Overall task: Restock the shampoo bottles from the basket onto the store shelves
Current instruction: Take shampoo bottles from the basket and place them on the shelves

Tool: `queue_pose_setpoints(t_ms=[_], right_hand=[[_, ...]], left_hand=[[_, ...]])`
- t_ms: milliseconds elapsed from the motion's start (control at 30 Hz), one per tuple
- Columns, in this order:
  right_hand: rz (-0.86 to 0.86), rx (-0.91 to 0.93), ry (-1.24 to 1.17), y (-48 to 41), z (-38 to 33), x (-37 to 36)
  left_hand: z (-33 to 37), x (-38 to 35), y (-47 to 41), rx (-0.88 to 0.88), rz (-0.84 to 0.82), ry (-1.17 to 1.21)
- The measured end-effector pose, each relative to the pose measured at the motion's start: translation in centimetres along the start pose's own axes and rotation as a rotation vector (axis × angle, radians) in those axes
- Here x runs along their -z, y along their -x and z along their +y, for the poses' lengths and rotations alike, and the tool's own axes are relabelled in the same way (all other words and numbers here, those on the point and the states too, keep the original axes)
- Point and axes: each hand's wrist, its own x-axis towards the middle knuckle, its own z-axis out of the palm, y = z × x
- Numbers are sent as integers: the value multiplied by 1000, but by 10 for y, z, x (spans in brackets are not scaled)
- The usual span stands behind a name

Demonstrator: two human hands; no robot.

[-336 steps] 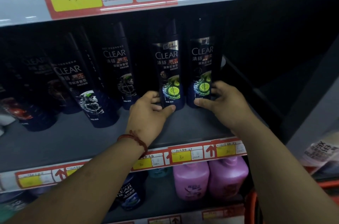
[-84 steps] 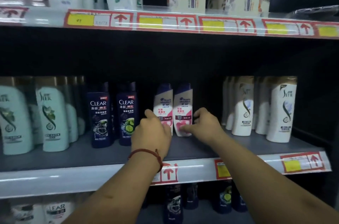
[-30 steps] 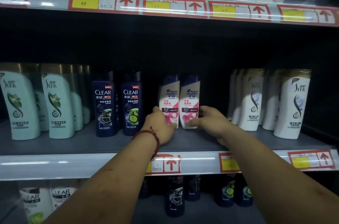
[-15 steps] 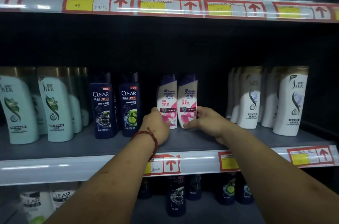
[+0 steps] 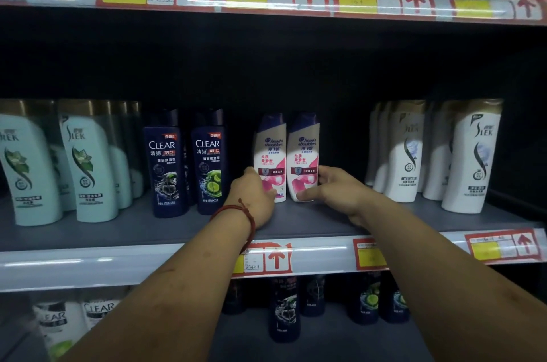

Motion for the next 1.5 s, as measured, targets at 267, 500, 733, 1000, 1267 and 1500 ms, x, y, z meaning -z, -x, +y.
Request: queue_pose_setpoints(t_ms=[267,500,733,1000,1267,1500], right_hand=[[4,-7,29,-1,0,0],[23,-22,165,28,-16,10],[205,72,318,60,-32,2],[220,159,183,50,-51,-70],[170,101,223,18,-52,-122],[171,63,233,15,-50,-125]], left_hand=[[1,-2,-1,10,-8,12],[12,16,15,22,-48,21],[4,72,56,-117,-23,-61],[-50,109,72,-212,116,-54],[-73,95,54,-184,39,-176],[-82,91,52,-197,77,-115]])
